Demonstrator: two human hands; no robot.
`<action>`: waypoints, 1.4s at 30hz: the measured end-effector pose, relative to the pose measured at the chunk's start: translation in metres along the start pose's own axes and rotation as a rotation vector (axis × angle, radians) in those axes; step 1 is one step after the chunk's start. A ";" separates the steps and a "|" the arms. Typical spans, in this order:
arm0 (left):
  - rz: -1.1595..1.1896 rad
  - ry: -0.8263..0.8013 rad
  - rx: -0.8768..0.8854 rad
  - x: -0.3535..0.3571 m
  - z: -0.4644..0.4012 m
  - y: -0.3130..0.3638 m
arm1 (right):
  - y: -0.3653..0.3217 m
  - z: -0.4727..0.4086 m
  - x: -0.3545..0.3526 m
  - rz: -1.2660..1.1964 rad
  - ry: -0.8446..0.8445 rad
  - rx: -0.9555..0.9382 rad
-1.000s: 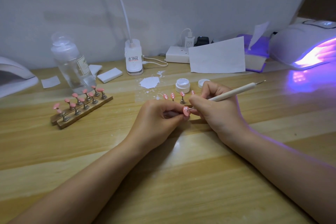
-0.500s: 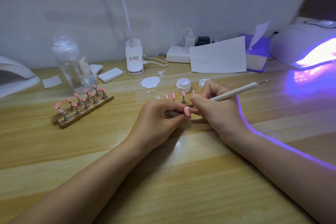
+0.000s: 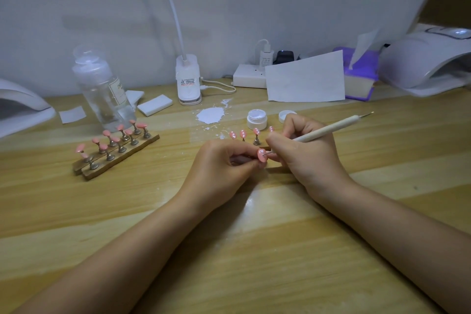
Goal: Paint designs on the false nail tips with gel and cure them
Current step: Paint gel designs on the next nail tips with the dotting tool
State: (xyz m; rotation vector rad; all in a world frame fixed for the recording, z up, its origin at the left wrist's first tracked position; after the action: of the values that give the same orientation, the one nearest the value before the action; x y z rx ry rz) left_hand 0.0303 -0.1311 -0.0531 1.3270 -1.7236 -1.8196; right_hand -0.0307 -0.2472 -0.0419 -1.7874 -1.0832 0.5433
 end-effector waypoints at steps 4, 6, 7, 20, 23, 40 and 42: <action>0.004 -0.008 -0.004 0.000 0.000 0.000 | 0.001 0.000 -0.001 0.010 0.035 0.000; 0.000 -0.006 -0.002 0.000 0.000 0.000 | 0.001 -0.001 -0.001 0.021 0.036 0.001; -0.004 -0.004 0.000 0.000 0.000 0.000 | 0.002 -0.001 -0.001 0.028 0.036 0.002; 0.003 -0.005 0.000 0.001 0.000 0.000 | 0.002 -0.001 0.000 -0.016 0.042 0.002; 0.005 -0.010 -0.001 0.001 0.000 0.000 | 0.002 0.000 -0.001 -0.025 0.041 0.000; 0.002 0.000 0.008 0.000 0.000 0.001 | 0.001 -0.001 -0.002 0.036 0.016 -0.014; -0.002 0.002 0.010 -0.001 0.001 0.001 | 0.001 -0.001 -0.001 0.036 0.010 -0.024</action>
State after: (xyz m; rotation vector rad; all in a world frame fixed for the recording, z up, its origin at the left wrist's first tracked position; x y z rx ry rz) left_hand 0.0298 -0.1305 -0.0517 1.3342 -1.7332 -1.8127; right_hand -0.0303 -0.2490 -0.0430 -1.8317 -1.0569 0.5441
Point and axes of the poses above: each hand's wrist, its own z-axis away from the middle knuckle, its own x-axis out of the palm, y = z × x, the point moved 1 cm from there along -z, towards the middle knuckle, and after that the axes turned 10 degrees about -x, right-handed, at the moved point
